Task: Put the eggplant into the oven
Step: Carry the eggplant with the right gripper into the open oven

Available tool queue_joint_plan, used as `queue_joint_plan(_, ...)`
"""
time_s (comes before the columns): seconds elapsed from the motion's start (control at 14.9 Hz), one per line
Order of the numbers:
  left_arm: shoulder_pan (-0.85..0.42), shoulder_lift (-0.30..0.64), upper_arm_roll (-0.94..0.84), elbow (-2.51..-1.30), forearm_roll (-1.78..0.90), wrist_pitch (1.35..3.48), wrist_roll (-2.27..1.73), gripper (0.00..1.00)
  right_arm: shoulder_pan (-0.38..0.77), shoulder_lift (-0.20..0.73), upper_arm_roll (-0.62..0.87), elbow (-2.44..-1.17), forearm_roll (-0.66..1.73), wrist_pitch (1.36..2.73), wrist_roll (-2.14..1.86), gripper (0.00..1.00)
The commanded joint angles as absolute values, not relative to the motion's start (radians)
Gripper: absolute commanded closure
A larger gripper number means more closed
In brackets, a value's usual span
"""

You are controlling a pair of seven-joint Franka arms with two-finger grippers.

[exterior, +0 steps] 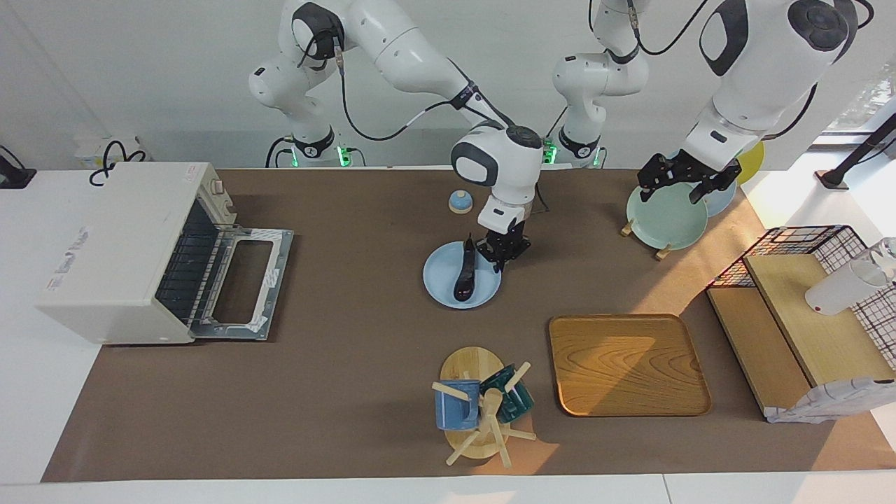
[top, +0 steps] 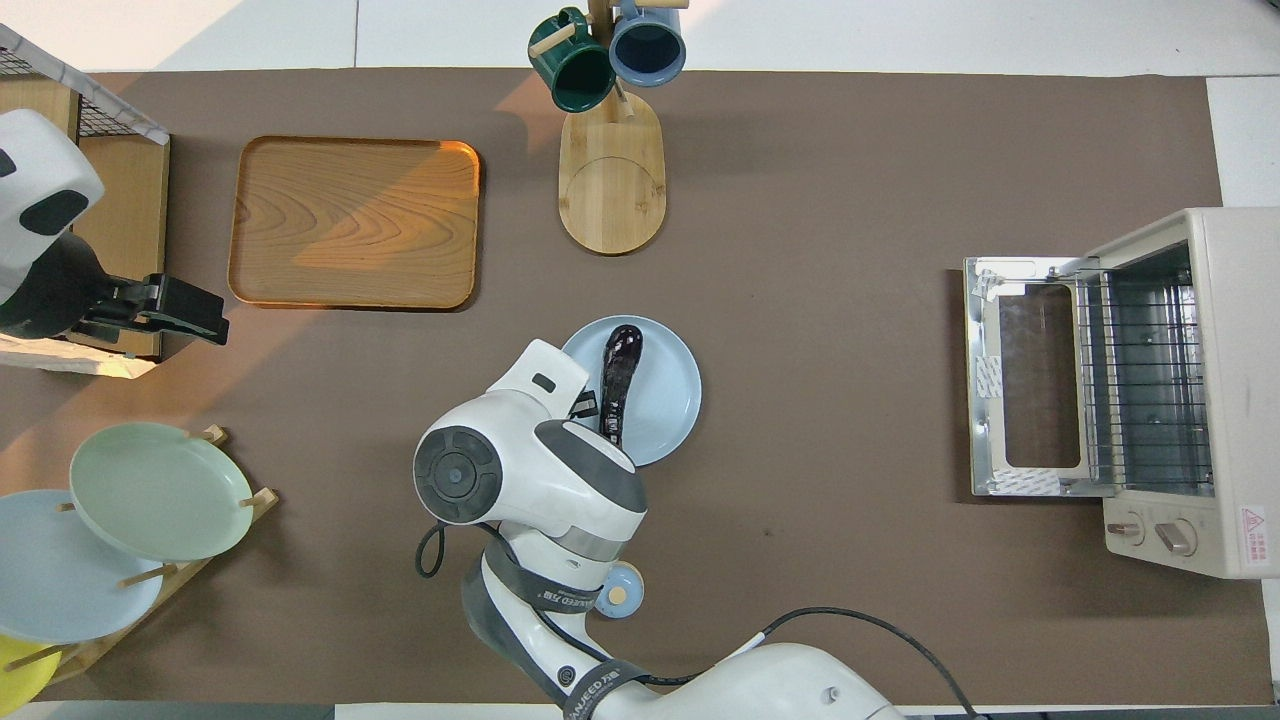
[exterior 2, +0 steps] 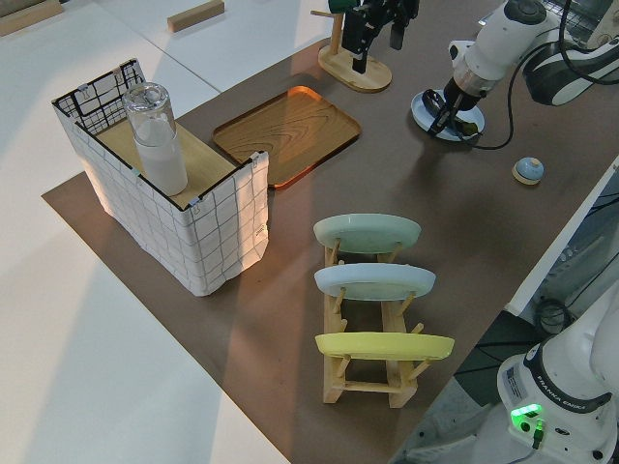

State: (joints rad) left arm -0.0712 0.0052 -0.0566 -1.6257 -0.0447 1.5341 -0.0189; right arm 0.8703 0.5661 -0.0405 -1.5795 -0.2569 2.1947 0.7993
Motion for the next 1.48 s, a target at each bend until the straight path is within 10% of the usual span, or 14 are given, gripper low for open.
queue_joint_plan(0.0,-0.069,-0.018,-0.060,-1.649,-0.029,1.514,-0.031,0.00,0.848,0.534,-0.046,-1.549,-0.311,2.070,0.709,1.00)
queue_joint_plan(0.67,-0.058,-0.046,-0.066,-1.660,-0.029,1.509,-0.031,0.00,0.398,0.020,-0.046,-2.078,-0.311,1.965,0.223,1.00)
queue_joint_plan(1.41,-0.057,-0.048,-0.063,-1.660,-0.029,1.503,-0.032,0.00,-0.044,-0.051,-0.046,-2.226,-0.193,2.065,-0.241,1.00)
